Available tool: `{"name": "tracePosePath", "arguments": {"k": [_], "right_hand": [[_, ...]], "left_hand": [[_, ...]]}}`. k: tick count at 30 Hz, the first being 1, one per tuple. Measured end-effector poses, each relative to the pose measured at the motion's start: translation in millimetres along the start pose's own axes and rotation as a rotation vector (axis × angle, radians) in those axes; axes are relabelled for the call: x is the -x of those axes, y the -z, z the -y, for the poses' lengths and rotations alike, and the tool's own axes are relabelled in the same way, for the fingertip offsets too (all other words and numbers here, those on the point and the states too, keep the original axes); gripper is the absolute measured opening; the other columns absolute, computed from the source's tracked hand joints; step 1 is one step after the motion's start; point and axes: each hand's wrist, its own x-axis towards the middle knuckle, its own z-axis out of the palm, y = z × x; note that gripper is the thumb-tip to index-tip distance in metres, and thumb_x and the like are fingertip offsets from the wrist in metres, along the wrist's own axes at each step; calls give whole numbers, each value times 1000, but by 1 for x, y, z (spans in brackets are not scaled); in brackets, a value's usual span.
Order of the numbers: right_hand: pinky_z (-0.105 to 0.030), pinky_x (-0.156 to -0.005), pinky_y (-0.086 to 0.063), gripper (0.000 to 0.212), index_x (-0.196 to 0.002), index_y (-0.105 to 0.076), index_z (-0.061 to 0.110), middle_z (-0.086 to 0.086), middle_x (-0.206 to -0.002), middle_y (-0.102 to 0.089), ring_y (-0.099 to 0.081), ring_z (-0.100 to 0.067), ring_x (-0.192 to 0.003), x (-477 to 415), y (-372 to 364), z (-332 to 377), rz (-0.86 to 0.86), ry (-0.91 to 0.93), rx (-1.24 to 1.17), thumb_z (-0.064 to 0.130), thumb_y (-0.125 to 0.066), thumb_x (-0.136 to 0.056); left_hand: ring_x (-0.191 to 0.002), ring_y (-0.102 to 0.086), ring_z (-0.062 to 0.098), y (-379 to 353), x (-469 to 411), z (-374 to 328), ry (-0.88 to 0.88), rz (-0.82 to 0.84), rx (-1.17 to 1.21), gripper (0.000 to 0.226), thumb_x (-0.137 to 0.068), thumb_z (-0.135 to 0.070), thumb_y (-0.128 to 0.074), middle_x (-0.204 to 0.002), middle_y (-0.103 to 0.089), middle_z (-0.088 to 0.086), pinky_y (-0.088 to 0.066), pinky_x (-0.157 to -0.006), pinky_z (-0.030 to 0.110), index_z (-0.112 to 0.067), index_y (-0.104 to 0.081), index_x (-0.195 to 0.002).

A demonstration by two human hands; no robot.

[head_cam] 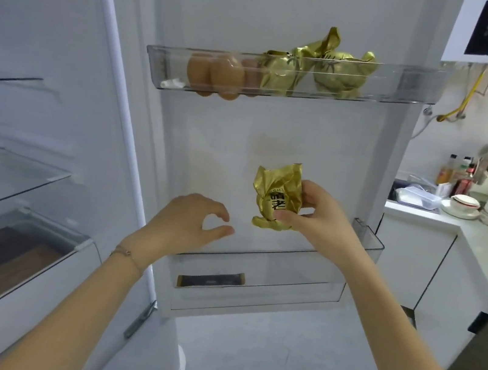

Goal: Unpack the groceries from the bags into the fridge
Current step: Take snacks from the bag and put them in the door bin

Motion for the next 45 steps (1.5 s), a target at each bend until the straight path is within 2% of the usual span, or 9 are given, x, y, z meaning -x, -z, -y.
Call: {"name": "tracePosePath", "arguments": {"k": [4,7,13,18,23,26,31,37,45], "right_hand": [[-27,-77,-55,25,-102,-64,14,3,-95,-68,-60,-6,-92,5,10,21,-92,113,46,11,-73,-79],[-18,-73,-52,23,-100,-64,17,8,-93,-66,-60,-3,-88,2,23,41,-146,215,55,7,-72,-81],[-14,-83,-49,29,-108,-59,25,16,-98,-65,-62,-2,-91,-10,51,78,-156,341,90,8,-68,-86],[-31,-85,-55,25,-105,-60,17,0,-99,-66,-64,-11,-92,-26,65,106,-230,445,-82,4,-68,-86],[-30,-79,-57,20,-95,-64,25,-16,-105,-64,-67,-22,-91,-59,80,132,-514,553,-150,11,-72,-82],[-31,-79,-57,26,-99,-66,22,-8,-101,-66,-66,-20,-90,-85,86,135,-590,527,24,17,-76,-76],[-10,-71,-48,33,-105,-67,13,0,-98,-69,-64,-14,-87,-109,80,141,-557,541,216,9,-78,-74],[-36,-89,-48,32,-109,-69,20,2,-105,-70,-58,-19,-102,-123,69,145,-447,515,488,10,-72,-79],[-35,-85,-54,15,-97,-75,18,4,-95,-72,-64,-11,-88,-111,65,142,-335,427,440,28,-68,-88]], "left_hand": [[-141,-28,13,6,0,-11,-49,-109,-123,78,-78,-81,-26,-147,-42,-15,-16,-119,36,-38,-44,-140],[-148,-9,14,10,-2,-22,-79,-224,-168,86,-73,-82,-14,-157,-27,-13,1,-120,39,-41,-30,-147],[-149,-13,22,14,-5,-39,-152,-379,-244,84,-78,-80,-20,-157,-29,-4,-7,-119,48,-37,-30,-149],[-149,-3,17,31,-10,-54,-124,-361,-255,88,-73,-82,-10,-160,-20,-9,-2,-120,45,-42,-20,-150],[-149,1,16,44,-16,-58,-98,-325,-214,92,-69,-84,-7,-161,-14,-11,1,-121,44,-43,-16,-150],[-150,-7,19,44,-20,-53,-123,-366,-215,98,-68,-89,-4,-160,-21,-8,-3,-120,46,-40,-23,-150],[-149,-7,17,44,-23,-45,-104,-366,-186,109,-60,-93,11,-160,-20,-11,-1,-120,42,-42,-22,-150],[-149,-6,17,40,-22,-40,-112,-350,-154,109,-60,-94,10,-160,-20,-11,1,-120,40,-42,-21,-150],[-149,-8,19,36,-23,-31,-121,-346,-139,108,-62,-94,7,-159,-21,-9,1,-119,41,-40,-22,-151]]}}
